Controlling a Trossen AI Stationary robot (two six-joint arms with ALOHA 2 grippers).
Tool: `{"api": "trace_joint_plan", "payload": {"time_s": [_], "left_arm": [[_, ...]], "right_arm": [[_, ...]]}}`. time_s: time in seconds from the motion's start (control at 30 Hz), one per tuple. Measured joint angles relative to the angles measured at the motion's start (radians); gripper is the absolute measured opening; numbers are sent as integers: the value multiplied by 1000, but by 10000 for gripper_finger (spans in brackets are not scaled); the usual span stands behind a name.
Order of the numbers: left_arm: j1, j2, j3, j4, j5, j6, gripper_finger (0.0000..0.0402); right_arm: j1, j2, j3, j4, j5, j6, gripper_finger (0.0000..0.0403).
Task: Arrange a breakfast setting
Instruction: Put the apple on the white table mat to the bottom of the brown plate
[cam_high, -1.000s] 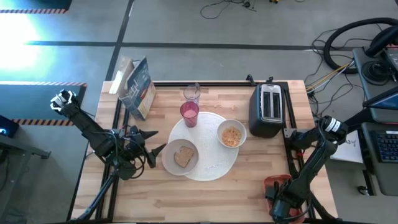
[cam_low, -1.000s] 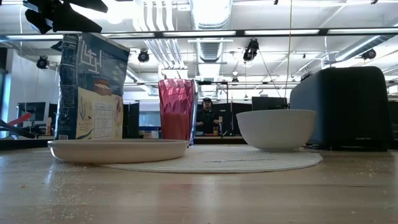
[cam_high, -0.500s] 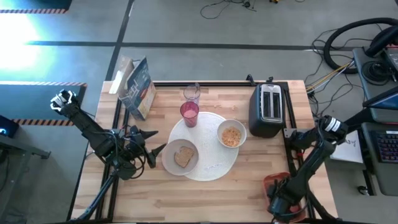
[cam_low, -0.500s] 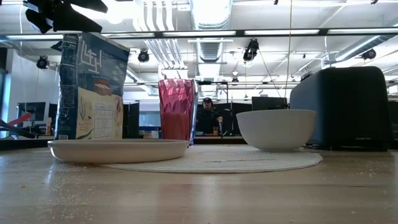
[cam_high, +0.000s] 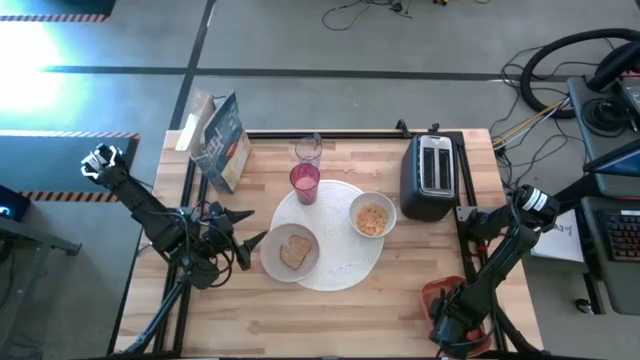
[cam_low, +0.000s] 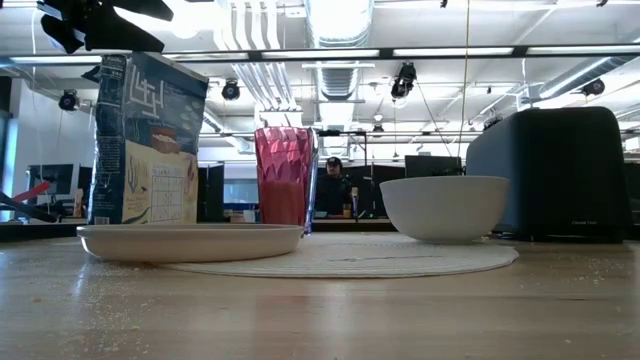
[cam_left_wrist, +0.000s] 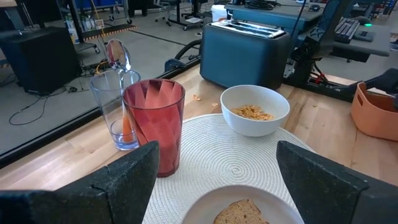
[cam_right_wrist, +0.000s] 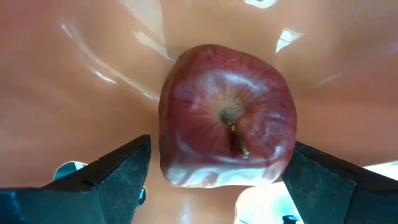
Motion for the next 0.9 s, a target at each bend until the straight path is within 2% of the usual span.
{"api": "trace_joint_plan", "payload": {"time_s": [0.27, 0.63, 0.9], "left_arm": [[0, 0, 0, 6, 0, 0, 307], [0, -1, 0, 9, 0, 0, 307], [0, -1, 0, 9, 0, 11, 307]], "right_arm": [[-2, 0, 0, 6, 17, -17, 324], [-4, -72, -1, 7, 65, 68, 324], [-4, -68, -1, -5, 114, 127, 324]]}}
